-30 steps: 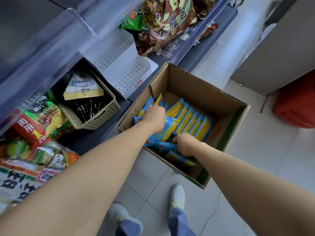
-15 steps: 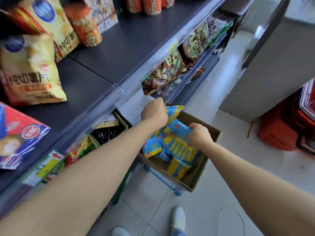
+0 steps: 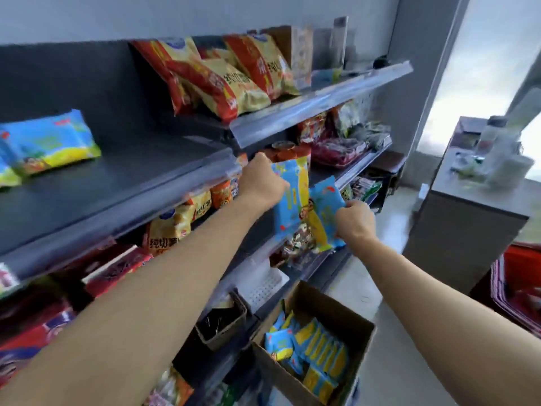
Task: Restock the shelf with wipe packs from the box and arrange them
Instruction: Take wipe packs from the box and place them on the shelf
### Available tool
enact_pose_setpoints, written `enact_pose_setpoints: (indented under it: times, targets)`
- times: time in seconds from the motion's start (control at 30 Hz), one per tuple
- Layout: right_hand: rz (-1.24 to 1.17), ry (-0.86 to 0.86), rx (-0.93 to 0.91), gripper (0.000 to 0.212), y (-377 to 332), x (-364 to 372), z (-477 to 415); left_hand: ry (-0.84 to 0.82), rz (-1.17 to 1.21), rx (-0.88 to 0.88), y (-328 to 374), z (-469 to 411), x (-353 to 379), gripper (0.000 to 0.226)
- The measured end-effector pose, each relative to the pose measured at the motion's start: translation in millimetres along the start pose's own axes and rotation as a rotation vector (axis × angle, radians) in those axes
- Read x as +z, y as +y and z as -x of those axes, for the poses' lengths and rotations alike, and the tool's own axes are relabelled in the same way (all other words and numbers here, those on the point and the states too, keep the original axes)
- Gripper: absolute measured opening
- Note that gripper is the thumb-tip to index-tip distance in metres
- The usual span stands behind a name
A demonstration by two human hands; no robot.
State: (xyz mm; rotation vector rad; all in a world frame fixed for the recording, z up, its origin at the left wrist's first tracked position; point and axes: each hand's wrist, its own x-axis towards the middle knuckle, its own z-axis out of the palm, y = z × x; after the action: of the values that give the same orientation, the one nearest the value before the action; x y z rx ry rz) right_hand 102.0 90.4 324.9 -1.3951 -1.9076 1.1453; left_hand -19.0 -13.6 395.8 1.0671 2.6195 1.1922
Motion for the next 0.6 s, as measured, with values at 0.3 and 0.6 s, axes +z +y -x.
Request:
enact_pose_setpoints:
  times: [0.3,0.6]
  targets:
    - [-0.141,0.003,-0.301,0.029,-144.3,26.2,60.6,0.089,0.794,-0.291,-16.8,21.2,-153.1,0.009]
    - [-0.278,-0.157,-0.526,0.03,-257.2,130.5,131.3,0.434,1.076,-0.467,-120.9,50.5,-292.8,0.01]
